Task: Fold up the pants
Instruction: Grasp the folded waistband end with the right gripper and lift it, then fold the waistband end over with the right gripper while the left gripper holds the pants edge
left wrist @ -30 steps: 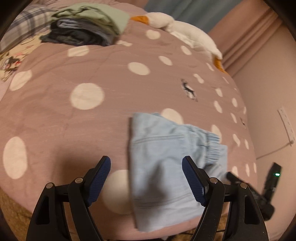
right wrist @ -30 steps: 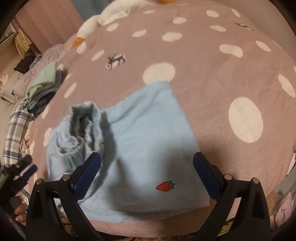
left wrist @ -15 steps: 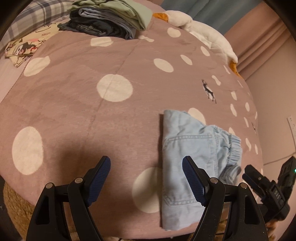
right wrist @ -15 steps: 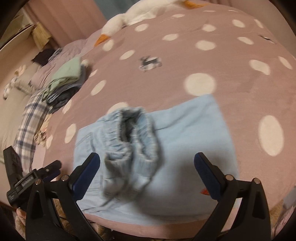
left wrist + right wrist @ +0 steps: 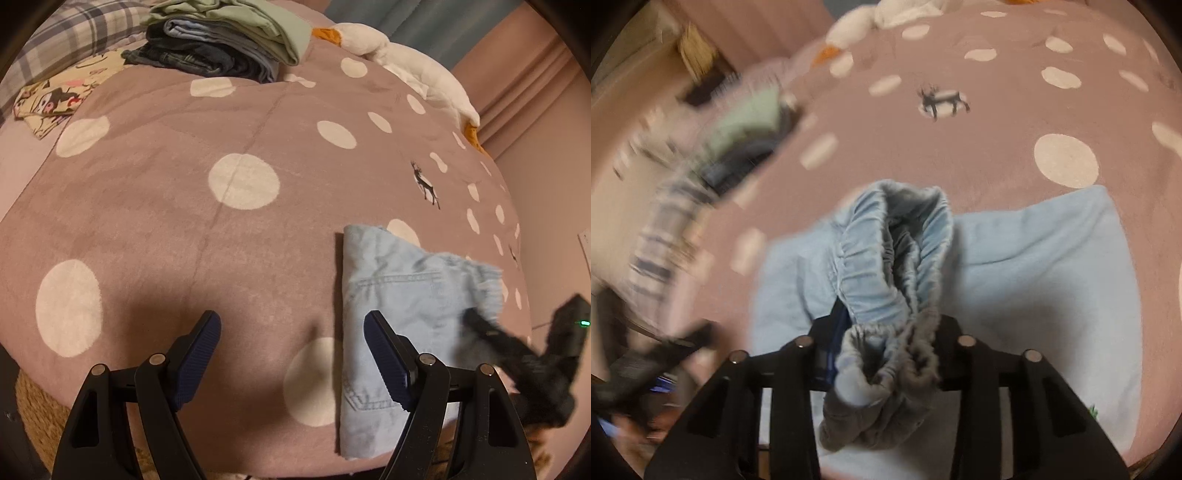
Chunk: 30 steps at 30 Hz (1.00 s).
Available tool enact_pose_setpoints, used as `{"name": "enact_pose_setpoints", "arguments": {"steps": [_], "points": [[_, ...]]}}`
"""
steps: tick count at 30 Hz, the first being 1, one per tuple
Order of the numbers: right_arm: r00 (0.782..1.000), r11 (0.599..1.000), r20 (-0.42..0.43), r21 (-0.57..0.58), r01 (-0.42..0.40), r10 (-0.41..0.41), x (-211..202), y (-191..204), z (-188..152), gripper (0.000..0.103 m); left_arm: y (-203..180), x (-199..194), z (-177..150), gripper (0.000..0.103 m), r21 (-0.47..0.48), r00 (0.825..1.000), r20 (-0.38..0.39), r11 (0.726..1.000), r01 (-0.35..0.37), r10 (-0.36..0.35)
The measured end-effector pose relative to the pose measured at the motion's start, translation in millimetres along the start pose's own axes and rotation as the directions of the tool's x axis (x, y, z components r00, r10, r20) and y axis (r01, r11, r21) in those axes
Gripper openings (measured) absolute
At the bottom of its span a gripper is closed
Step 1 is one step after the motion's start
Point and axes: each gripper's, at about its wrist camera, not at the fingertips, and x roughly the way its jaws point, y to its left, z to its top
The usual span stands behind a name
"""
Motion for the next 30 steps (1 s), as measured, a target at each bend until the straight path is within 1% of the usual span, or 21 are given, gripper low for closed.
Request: {"name": "enact_pose_setpoints", "arguments": {"steps": [1, 2, 4, 5, 9, 11, 12, 14, 15, 17, 19, 21, 23, 26, 27, 28, 29, 30], "points": [[1.0, 1.0, 0.03, 0.001, 0.002, -0.002, -13.0, -1.3, 1.0, 0.035, -2.9, 0.8, 0.9, 0.079, 0.006, 1.0, 0.001, 1.0, 0.005, -0.005], [0.997, 1.0, 0.067, -0.007, 0.03, -0.029, -28.1, -3.3, 1.0, 0.035, -6.4, 2.1, 1.7, 0.079, 0.013, 1.0, 0.001, 1.0, 0.011, -0.011], [0.99, 0.995, 0.102, -0.021, 0.102, -0.099, -43.1, -8.2, -0.9, 0.036, -15.0, 6.2, 3.6, 0.079, 0.033, 1.0, -0.004, 0.999, 0.029, -0.029], [0.983, 0.989, 0.117, -0.021, 0.147, -0.144, -49.6, -14.6, -2.0, 0.036, -21.3, 9.2, 4.6, 0.079, 0.046, 0.999, -0.01, 0.998, 0.041, -0.04], [0.965, 0.971, 0.107, 0.034, 0.238, -0.24, -50.5, -47.7, -1.9, 0.036, -52.1, 24.7, 8.4, 0.079, 0.111, 0.995, -0.041, 0.989, 0.096, -0.092], [0.959, 0.961, 0.07, 0.048, 0.272, -0.275, -41.2, -64.0, -2.0, 0.037, -68.2, 34.7, 10.1, 0.079, 0.146, 0.992, -0.061, 0.982, 0.116, -0.109], [0.959, 0.958, 0.037, 0.054, 0.28, -0.282, -32.8, -72.7, -4.0, 0.037, -78.7, 42.0, 10.3, 0.078, 0.171, 0.99, -0.073, 0.977, 0.131, -0.12], [0.956, 0.954, 0.02, 0.068, 0.291, -0.293, -25.6, -81.0, -6.6, 0.041, -91.8, 53.3, 9.6, 0.065, 0.198, 0.986, -0.099, 0.969, 0.15, -0.132], [0.955, 0.953, 0.017, 0.068, 0.296, -0.298, -22.9, -83.5, -8.6, 0.042, -97.4, 60.6, 8.6, 0.062, 0.208, 0.983, -0.118, 0.964, 0.164, -0.142], [0.957, 0.954, 0.02, 0.089, 0.286, -0.289, -22.6, -87.4, -10.3, 0.044, -103.9, 77.3, 3.5, 0.044, 0.216, 0.978, -0.162, 0.962, 0.168, -0.134], [0.96, 0.955, 0.023, 0.107, 0.276, -0.28, -23.7, -89.6, -12.5, 0.045, -104.1, 88.5, -3.2, 0.042, 0.211, 0.975, -0.187, 0.964, 0.161, -0.122], [0.96, 0.955, 0.022, 0.106, 0.275, -0.279, -23.2, -91.1, -15.0, 0.048, -101.1, 89.1, -8.1, 0.042, 0.216, 0.977, -0.172, 0.963, 0.163, -0.127], [0.96, 0.955, 0.021, 0.105, 0.276, -0.28, -23.4, -92.9, -15.4, 0.05, -96.8, 85.5, -11.8, 0.042, 0.204, 0.974, -0.181, 0.963, 0.173, -0.137], [0.955, 0.952, 0.02, 0.092, 0.292, -0.295, -26.5, -91.8, -16.8, 0.057, -86.8, 79.4, -18.7, 0.042, 0.175, 0.967, -0.199, 0.965, 0.196, -0.161], [0.953, 0.95, 0.019, 0.085, 0.301, -0.304, -28.0, -91.9, -17.9, 0.061, -82.0, 76.7, -20.9, 0.042, 0.159, 0.964, -0.204, 0.966, 0.204, -0.17], [0.945, 0.943, 0.016, 0.076, 0.324, -0.326, -29.9, -92.6, -19.4, 0.066, -78.0, 74.7, -22.9, 0.042, 0.135, 0.96, -0.215, 0.968, 0.212, -0.181], [0.934, 0.932, 0.008, 0.067, 0.355, -0.356, -31.4, -93.9, -21.1, 0.079, -72.6, 72.1, -26.2, 0.042, 0.107, 0.953, -0.231, 0.969, 0.225, -0.195], [0.928, 0.926, -0.001, 0.058, 0.373, -0.374, -32.9, -96.3, -23.9, 0.084, -70.7, 70.4, -29.1, 0.042, 0.094, 0.949, -0.242, 0.968, 0.231, -0.203]]}}
